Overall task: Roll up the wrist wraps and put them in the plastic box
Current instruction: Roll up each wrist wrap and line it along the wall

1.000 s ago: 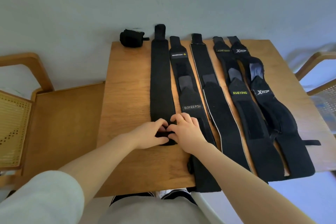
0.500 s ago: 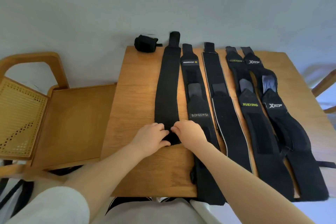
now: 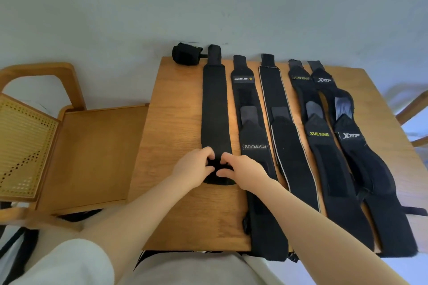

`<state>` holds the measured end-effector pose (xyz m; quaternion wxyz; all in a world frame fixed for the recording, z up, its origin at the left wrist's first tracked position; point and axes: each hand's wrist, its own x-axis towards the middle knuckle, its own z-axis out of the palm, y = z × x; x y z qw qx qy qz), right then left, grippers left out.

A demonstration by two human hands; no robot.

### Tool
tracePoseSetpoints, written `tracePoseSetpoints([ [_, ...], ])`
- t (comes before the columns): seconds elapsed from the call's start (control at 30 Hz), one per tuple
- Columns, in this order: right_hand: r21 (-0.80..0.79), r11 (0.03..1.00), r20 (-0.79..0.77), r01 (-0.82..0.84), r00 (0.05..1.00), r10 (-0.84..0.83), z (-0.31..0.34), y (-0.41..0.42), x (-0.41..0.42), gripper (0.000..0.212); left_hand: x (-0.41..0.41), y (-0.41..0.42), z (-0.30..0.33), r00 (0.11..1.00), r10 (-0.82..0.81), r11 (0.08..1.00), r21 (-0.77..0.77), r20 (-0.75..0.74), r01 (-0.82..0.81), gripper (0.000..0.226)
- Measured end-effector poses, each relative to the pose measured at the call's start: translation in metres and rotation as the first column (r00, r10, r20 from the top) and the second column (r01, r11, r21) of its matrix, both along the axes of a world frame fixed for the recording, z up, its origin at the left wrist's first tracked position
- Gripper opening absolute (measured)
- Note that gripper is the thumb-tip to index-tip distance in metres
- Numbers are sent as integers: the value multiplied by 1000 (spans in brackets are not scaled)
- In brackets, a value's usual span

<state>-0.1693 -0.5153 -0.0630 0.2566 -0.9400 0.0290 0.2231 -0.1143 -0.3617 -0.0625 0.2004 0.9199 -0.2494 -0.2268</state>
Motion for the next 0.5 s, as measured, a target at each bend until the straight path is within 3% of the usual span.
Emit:
tracePoseSetpoints([
  [0.2, 67, 984, 19, 163, 986, -165, -7, -8, 13, 34, -11, -3, 1, 988, -129, 989, 85, 89, 121, 50],
  [0.27, 78, 971, 93, 228, 968, -234, -8, -5, 10, 34, -10, 0, -2, 984, -136, 987, 102, 117, 124, 52],
  [0.4, -95, 993, 441, 68, 897, -20, -13, 9, -10, 24, -8, 0, -5, 993, -85, 995, 57, 81, 80, 49],
  [0.5, -224, 967, 373, -118, 906, 197, -12, 1, -22, 45, -5, 3, -3, 999, -38, 999, 4, 17, 38, 47],
])
